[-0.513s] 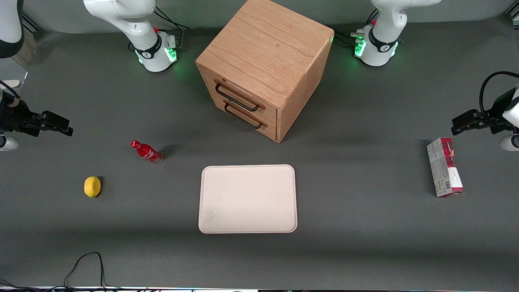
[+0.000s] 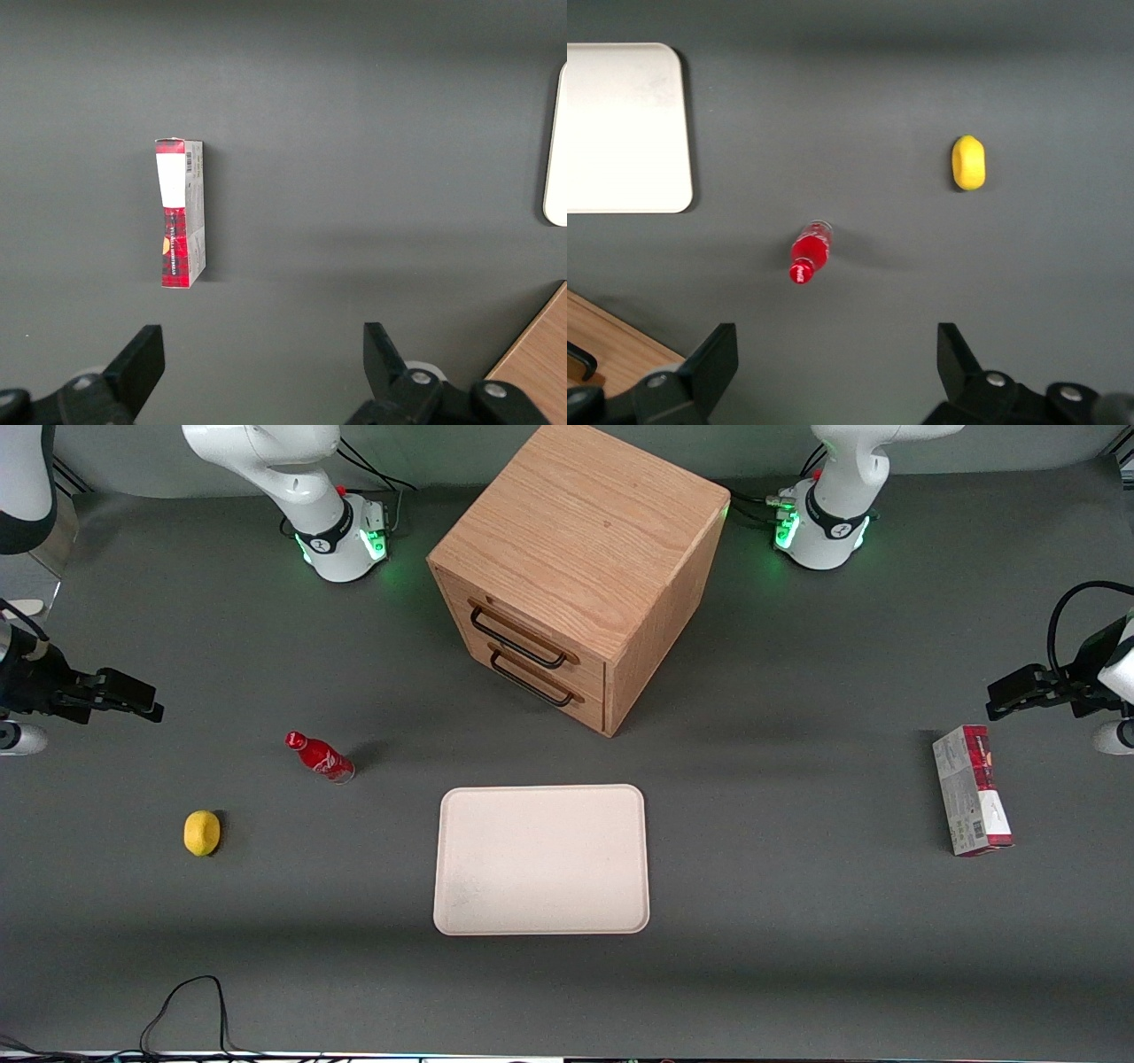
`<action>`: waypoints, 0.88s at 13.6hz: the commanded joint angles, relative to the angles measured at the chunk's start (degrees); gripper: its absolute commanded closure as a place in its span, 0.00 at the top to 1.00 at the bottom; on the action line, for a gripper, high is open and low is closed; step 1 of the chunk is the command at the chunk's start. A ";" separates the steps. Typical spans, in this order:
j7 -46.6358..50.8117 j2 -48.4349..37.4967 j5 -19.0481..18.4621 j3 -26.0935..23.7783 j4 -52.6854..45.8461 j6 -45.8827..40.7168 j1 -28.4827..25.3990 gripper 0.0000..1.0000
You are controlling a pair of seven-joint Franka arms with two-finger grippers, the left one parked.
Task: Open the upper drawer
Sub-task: 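Move the right gripper to the black handle of the upper drawer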
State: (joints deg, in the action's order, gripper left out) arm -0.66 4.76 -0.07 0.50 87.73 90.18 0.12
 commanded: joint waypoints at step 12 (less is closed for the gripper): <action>-3.64 2.54 -0.02 -0.77 2.35 1.03 -34.91 1.00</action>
State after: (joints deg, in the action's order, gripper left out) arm -1.39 7.27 0.00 -1.05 89.09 89.44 -32.29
